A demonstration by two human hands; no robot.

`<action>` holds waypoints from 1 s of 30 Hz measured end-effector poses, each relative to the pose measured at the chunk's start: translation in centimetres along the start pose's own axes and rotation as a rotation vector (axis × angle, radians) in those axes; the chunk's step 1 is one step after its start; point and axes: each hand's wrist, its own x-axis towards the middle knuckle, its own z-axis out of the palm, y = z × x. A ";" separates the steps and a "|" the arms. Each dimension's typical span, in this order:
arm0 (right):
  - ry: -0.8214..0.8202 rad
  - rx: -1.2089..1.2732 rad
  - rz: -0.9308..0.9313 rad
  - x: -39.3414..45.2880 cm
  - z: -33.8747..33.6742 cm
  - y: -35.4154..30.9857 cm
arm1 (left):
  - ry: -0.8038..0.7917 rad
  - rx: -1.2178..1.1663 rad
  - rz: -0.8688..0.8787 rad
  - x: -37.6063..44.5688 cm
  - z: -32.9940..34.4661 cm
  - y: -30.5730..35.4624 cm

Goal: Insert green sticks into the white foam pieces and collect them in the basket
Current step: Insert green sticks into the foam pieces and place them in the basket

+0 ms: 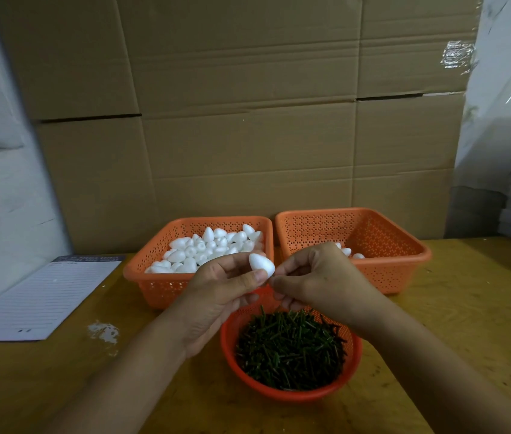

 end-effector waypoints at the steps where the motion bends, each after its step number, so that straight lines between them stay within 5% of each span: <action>1: 0.003 0.000 0.000 0.0 0.0 0.0 | 0.000 0.001 0.001 0.0 0.0 0.0; 30: 0.040 0.003 -0.064 0.1 0.7 0.4 | 0.107 -0.096 0.078 0.1 0.2 0.5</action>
